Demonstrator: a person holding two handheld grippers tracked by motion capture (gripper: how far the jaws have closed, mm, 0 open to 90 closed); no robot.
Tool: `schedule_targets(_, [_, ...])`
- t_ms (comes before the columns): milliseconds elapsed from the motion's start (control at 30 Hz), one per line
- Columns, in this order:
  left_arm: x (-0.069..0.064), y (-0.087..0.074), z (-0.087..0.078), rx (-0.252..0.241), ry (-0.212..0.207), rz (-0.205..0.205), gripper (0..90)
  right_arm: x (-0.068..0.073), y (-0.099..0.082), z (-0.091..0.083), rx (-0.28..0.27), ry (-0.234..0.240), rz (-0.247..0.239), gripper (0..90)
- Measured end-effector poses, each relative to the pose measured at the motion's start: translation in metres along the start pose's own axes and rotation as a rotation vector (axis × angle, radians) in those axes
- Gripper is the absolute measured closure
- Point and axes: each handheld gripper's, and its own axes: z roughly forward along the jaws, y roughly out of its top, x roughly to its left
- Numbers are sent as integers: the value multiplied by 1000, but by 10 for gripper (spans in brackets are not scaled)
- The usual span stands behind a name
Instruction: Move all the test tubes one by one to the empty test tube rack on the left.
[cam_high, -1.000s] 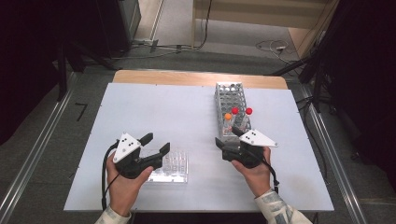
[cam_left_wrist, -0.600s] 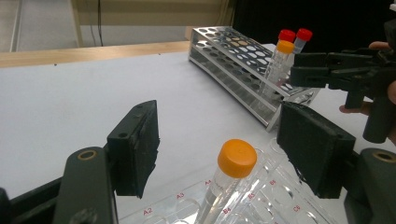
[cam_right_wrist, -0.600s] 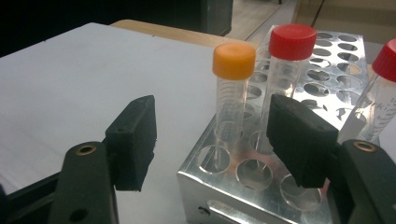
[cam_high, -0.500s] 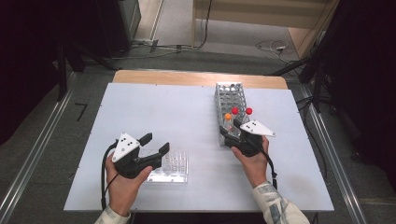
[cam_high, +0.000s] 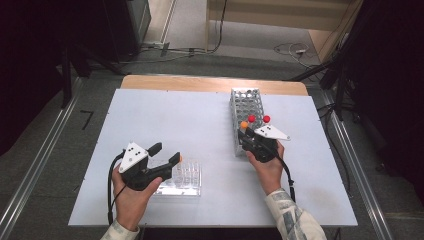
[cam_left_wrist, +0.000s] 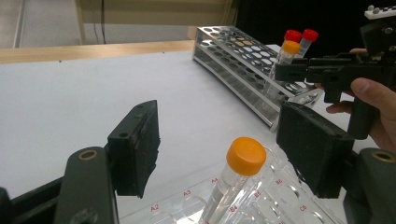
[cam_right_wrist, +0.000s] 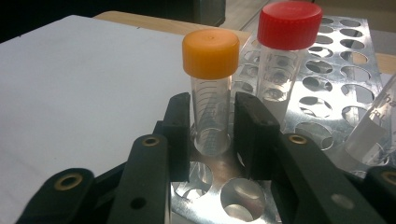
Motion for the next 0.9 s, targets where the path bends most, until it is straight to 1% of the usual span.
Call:
schedule_targets(100, [0, 0, 0, -1, 0, -1, 314, -1, 1, 0, -4, 2, -1, 705])
schedule_targets(233, [1, 0, 0, -2, 0, -1, 314, -1, 4, -3, -17, 3, -3, 709])
schedule_targets(267, [1, 0, 0, -3, 0, -1, 314, -1, 6, -5, -24, 5, 1, 708])
schedule_targets(400, [0, 1, -1, -8, 3, -3, 313, 1, 20, -14, -60, 11, -19, 706])
schedule_targets(533, [1, 1, -2, -8, 4, -2, 311, 3, 33, -26, -91, 20, -29, 705])
schedule_targets(633, [0, 2, -3, -13, 4, -1, 309, 5, 40, -35, -111, 45, -31, 708])
schedule_targets(700, [-1, 4, -4, -19, 2, -2, 308, 8, 43, -40, -121, 55, -44, 708])
schedule_targets(900, [-4, 8, -5, -23, -10, -1, 299, 16, 46, -54, -128, 108, -73, 710])
